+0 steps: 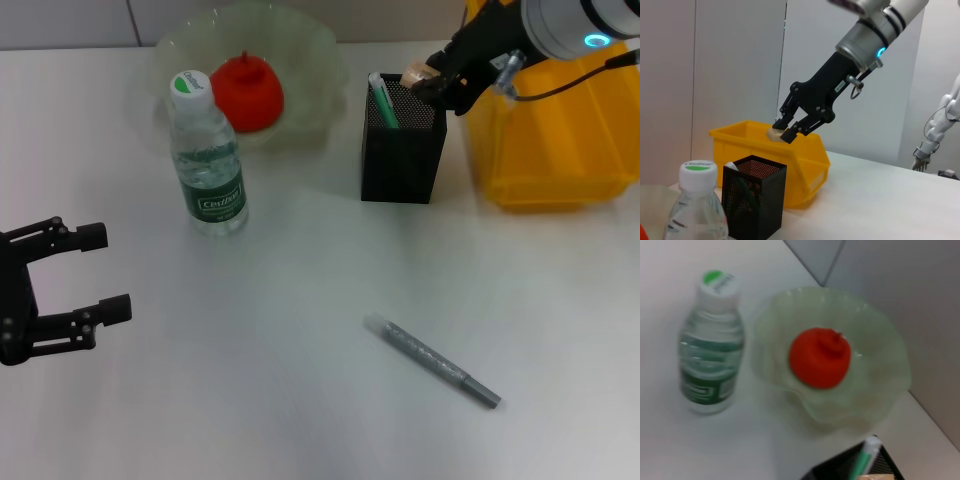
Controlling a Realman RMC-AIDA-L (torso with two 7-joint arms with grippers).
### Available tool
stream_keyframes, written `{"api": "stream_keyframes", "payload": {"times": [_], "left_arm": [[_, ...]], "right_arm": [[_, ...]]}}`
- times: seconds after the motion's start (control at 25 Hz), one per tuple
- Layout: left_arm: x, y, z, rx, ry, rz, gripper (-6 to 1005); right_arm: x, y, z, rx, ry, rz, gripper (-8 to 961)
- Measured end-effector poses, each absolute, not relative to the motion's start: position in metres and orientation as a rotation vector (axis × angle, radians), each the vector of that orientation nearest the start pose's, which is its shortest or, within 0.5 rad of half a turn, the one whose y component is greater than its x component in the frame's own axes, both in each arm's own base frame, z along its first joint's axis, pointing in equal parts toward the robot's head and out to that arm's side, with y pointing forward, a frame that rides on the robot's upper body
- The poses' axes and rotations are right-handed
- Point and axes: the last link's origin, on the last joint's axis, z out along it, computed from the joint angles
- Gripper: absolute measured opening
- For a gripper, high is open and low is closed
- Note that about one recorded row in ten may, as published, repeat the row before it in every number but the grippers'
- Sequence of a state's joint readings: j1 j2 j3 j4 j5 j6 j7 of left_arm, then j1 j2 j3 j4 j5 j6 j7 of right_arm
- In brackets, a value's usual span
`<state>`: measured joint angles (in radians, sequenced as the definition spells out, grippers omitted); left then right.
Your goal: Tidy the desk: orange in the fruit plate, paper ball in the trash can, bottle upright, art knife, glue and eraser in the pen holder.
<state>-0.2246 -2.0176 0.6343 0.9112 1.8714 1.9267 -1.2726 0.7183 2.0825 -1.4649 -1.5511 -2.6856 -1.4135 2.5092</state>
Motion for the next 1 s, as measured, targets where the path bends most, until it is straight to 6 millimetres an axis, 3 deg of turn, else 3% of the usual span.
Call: {"api": "stream_keyframes", "payload": {"times": [0.44, 0.68, 0.8, 0.84, 1.0], "left_arm": [[-0.302, 0.240, 0.078, -2.700, -0.421, -0.797, 807], [-0.302, 0.240, 0.078, -2.702, -0.420, -0.800, 807], [-0.301, 0.240, 0.078, -2.708, -0.416, -0.801, 807], [-0.301, 0.241, 0.078, -2.709, -0.412, -0.801, 807], [-0.300, 0.242, 0.077, -2.711, -0.391, -0.797, 807]], "right_arm": [[0.105, 0.404, 0.003, -2.523, 0.321, -0.284, 275], [0.105, 0.407, 0.004, -2.516, 0.321, -0.282, 407], [0.098, 0.400, 0.009, -2.529, 0.331, -0.288, 473], [0.089, 0.387, 0.013, -2.557, 0.363, -0.316, 495], [0.081, 0.371, 0.015, -2.602, 0.441, -0.401, 569]]}}
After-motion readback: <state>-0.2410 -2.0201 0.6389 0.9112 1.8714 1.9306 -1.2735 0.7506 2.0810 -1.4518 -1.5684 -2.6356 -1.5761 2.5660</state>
